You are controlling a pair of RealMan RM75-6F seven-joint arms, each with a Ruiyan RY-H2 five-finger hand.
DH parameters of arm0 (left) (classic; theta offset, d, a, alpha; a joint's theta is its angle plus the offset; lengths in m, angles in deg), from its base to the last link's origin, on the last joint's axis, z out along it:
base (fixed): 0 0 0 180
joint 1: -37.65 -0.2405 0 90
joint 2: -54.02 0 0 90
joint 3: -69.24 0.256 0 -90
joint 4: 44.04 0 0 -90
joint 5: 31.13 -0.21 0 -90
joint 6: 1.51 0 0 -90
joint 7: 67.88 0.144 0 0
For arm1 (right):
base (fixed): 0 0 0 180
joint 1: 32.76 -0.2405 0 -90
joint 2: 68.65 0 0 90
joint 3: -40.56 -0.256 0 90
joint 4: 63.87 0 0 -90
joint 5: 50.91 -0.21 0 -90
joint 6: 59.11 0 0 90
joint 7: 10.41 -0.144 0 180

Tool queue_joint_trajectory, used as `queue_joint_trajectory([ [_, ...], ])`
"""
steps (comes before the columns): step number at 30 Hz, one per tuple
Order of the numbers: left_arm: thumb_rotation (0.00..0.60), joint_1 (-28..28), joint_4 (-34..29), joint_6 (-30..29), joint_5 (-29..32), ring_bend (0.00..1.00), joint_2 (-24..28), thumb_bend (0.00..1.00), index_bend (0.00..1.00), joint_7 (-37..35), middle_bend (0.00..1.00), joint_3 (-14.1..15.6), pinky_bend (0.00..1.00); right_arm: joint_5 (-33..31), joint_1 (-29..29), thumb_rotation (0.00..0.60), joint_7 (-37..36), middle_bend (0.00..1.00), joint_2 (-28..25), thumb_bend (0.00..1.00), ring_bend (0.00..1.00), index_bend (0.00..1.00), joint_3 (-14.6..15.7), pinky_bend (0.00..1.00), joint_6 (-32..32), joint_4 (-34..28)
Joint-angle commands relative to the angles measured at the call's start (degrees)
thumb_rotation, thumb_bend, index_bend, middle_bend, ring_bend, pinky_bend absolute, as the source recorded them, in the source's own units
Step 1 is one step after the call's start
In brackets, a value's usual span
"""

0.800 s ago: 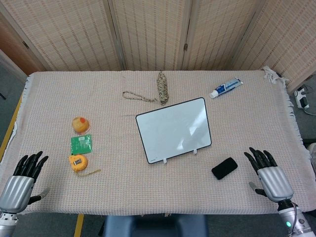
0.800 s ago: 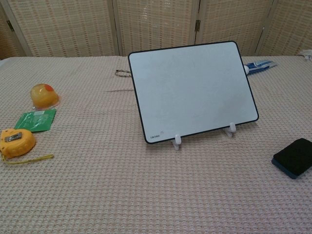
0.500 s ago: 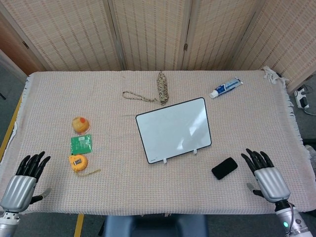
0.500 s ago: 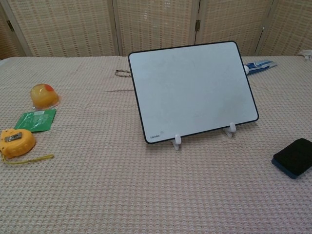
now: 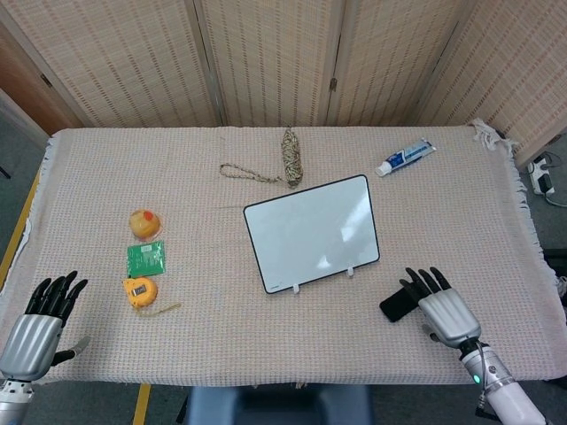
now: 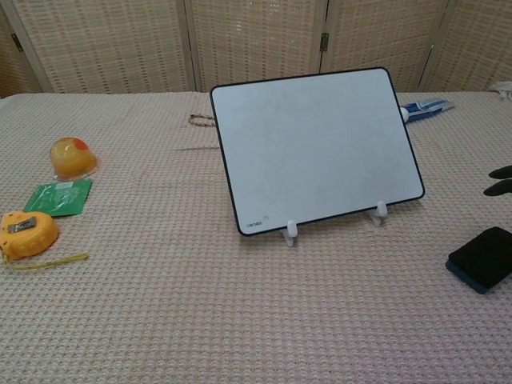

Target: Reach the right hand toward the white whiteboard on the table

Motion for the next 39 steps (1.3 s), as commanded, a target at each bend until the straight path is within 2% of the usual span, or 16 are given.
queue_joint_trajectory([
  [1, 0.600, -0.05, -0.10, -0.02, 0.13, 0.00, 0.04, 0.21, 0.00, 0.04, 0.00, -0.02, 0.00, -4.08, -2.40, 0.600, 3.67, 0.00, 2.37, 0.31, 0.00, 0.17, -0.93, 0.00, 2.88, 0.68],
  [11, 0.600, -0.20, -0.20, -0.35, 0.12, 0.00, 0.15, 0.21, 0.00, -0.22, 0.00, -0.08, 0.00, -6.58, -4.58, 0.600, 2.46, 0.00, 6.37, 0.31, 0.00, 0.21, -0.90, 0.00, 4.66, 5.20],
  [21, 0.600, -0.30, -0.13, -0.74, 0.09, 0.00, 0.34, 0.21, 0.00, -1.01, 0.00, -0.20, 0.00, -8.11, -6.00, 0.600, 2.69, 0.00, 9.63, 0.31, 0.00, 0.33, -0.58, 0.00, 4.86, 8.64],
  [26, 0.600, -0.45, -0.11, -1.29, -0.01, 0.00, 0.41, 0.21, 0.00, -1.32, 0.00, -0.34, 0.00, -9.47, -6.46, 0.600, 3.08, 0.00, 10.82, 0.31, 0.00, 0.35, -0.46, 0.00, 4.81, 9.74],
  [34, 0.600, -0.50, -0.14, -1.38, 0.06, 0.00, 0.52, 0.21, 0.00, -1.66, 0.00, -0.42, 0.00, -7.37, -5.63, 0.600, 1.97, 0.00, 13.02, 0.31, 0.04, 0.52, -0.73, 0.00, 0.02, 11.44],
  [39, 0.600, -0.52, -0.25, -1.43, 0.11, 0.00, 0.58, 0.21, 0.00, -1.81, 0.00, -0.48, 0.00, -3.06, -4.81, 0.600, -1.79, 0.00, 13.44, 0.31, 0.06, 0.55, -1.60, 0.00, -4.89, 11.15],
])
